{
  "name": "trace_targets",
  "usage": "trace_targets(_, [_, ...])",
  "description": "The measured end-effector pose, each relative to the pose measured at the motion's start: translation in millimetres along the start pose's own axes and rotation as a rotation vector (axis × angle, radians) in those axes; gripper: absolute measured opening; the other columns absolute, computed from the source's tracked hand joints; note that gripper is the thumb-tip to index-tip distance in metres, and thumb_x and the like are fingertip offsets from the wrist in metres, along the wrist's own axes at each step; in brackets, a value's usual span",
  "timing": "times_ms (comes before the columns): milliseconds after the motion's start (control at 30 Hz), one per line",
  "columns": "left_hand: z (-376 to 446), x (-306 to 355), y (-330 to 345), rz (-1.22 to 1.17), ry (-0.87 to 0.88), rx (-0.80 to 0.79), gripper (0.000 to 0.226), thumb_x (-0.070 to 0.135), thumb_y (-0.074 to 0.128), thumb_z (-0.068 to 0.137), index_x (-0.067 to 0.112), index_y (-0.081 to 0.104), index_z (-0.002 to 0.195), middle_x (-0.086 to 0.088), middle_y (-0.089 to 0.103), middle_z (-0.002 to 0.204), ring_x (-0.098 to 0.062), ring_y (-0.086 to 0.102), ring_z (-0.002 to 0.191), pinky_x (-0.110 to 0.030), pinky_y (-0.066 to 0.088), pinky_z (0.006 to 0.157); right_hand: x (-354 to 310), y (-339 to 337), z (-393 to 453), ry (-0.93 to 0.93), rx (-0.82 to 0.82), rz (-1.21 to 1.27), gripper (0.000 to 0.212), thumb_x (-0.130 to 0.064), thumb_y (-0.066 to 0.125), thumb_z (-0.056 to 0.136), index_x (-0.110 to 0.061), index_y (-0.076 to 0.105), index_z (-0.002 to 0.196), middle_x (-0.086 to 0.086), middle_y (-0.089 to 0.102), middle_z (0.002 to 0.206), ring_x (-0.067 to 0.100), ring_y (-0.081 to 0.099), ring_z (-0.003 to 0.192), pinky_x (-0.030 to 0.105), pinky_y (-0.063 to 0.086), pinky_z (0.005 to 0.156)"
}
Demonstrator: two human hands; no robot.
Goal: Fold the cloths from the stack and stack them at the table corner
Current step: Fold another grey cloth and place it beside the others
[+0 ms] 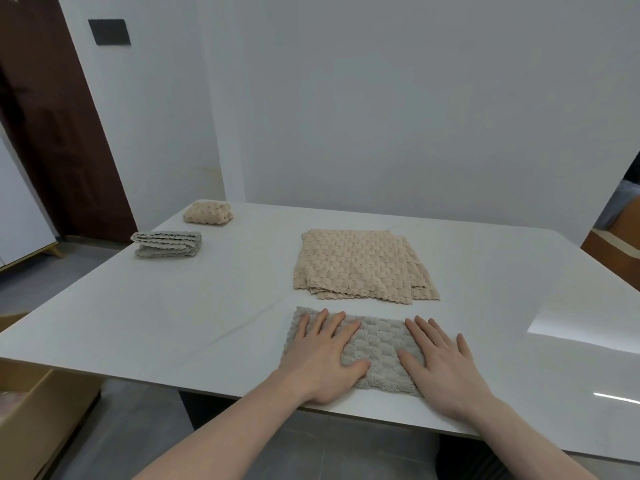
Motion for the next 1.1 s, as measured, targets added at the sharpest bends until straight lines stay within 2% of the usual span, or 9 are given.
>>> trace_targets(200, [5, -4, -9, -0.094, 0.013, -0.061, 0.079, 0.075, 0.032, 0.092, 0.042, 0.019, 0.162, 0.012, 0.010, 0.172, -0.015, 0.001, 0.159, -0.045, -0.002, 0.129, 0, -3, -1, -0.011, 0.000, 0.010, 0.070, -0.062, 0.027, 0.101, -0.035, 0.010, 0.164, -0.013, 0.009, 0.171, 0.006, 0.000, 0.158, 0.046, -0.002, 0.129])
trace_targets(300, [10, -29, -34, -0.194, -0.021, 0.101, 0.059, 0.062, 0.042, 0.097, 0.036, 0.048, 0.150, 0.012, 0.041, 0.160, -0.015, 0.030, 0.150, -0.040, 0.020, 0.125, 2, -6, -5, -0.002, 0.060, 0.117, 0.066, -0.058, 0.037, 0.101, -0.035, 0.024, 0.161, -0.015, 0.022, 0.167, 0.006, 0.011, 0.156, 0.042, 0.002, 0.129])
trace_targets(400, [7, -71, -46, -0.240, -0.163, 0.255, 0.045, 0.053, 0.045, 0.100, 0.034, 0.062, 0.138, 0.014, 0.057, 0.147, -0.013, 0.044, 0.138, -0.037, 0.030, 0.116, 12, -18, -7, 0.114, 0.193, 0.390, 0.059, -0.045, 0.046, 0.093, -0.027, 0.048, 0.149, -0.003, 0.047, 0.155, 0.016, 0.038, 0.144, 0.040, 0.025, 0.124])
trace_targets(467, [4, -87, -40, -0.228, -0.206, 0.254, 0.043, 0.049, 0.046, 0.101, 0.033, 0.061, 0.138, 0.015, 0.056, 0.148, -0.012, 0.044, 0.139, -0.036, 0.029, 0.116, 21, -26, -5, 0.222, 0.210, 0.472, 0.058, -0.043, 0.046, 0.090, -0.027, 0.053, 0.145, 0.001, 0.054, 0.146, 0.025, 0.045, 0.136, 0.042, 0.033, 0.118])
trace_targets(600, [2, -89, -32, -0.211, -0.171, 0.257, 0.047, 0.046, 0.047, 0.099, 0.032, 0.056, 0.143, 0.015, 0.050, 0.153, -0.010, 0.037, 0.144, -0.033, 0.021, 0.120, 37, -37, 5, 0.371, 0.062, 0.221, 0.048, -0.046, 0.058, 0.090, -0.037, 0.055, 0.137, -0.009, 0.061, 0.129, 0.026, 0.051, 0.126, 0.044, 0.035, 0.110])
trace_targets(700, [1, -88, -33, -0.206, -0.165, 0.262, 0.046, 0.044, 0.047, 0.099, 0.031, 0.055, 0.143, 0.015, 0.049, 0.153, -0.010, 0.036, 0.144, -0.032, 0.021, 0.120, 44, -41, 17, 0.395, -0.032, 0.299, 0.032, -0.048, 0.069, 0.080, -0.033, 0.065, 0.107, -0.012, 0.067, 0.104, 0.017, 0.063, 0.101, 0.041, 0.048, 0.099])
trace_targets(800, [1, -89, -32, -0.216, -0.151, 0.261, 0.047, 0.041, 0.046, 0.100, 0.030, 0.054, 0.144, 0.014, 0.049, 0.153, -0.011, 0.035, 0.144, -0.032, 0.022, 0.120, 39, -46, 23, 0.365, -0.074, 0.381, 0.018, -0.028, 0.076, 0.079, -0.016, 0.062, 0.078, -0.004, 0.065, 0.080, 0.016, 0.058, 0.075, 0.032, 0.047, 0.072])
trace_targets(900, [1, -90, -32, -0.223, -0.148, 0.268, 0.047, 0.041, 0.046, 0.099, 0.030, 0.054, 0.144, 0.014, 0.049, 0.152, -0.010, 0.035, 0.144, -0.032, 0.022, 0.121, 38, -54, 28, 0.375, -0.057, 0.461, 0.014, -0.018, 0.073, 0.083, -0.014, 0.061, 0.077, 0.002, 0.062, 0.075, 0.018, 0.055, 0.071, 0.030, 0.043, 0.065])
trace_targets(1100, [1, -90, -33, -0.235, -0.146, 0.273, 0.047, 0.041, 0.046, 0.099, 0.030, 0.053, 0.145, 0.015, 0.049, 0.152, -0.010, 0.035, 0.143, -0.031, 0.022, 0.120, 25, -71, 32, 0.415, -0.037, 0.736, 0.017, -0.025, 0.069, 0.090, -0.009, 0.067, 0.092, 0.007, 0.065, 0.083, 0.022, 0.060, 0.071, 0.030, 0.052, 0.062])
Point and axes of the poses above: each hand's wrist, its own z-axis towards the middle knuckle, its own y-axis out of the palm, x = y × z, the point moved 6 cm from there along z, towards the middle knuckle
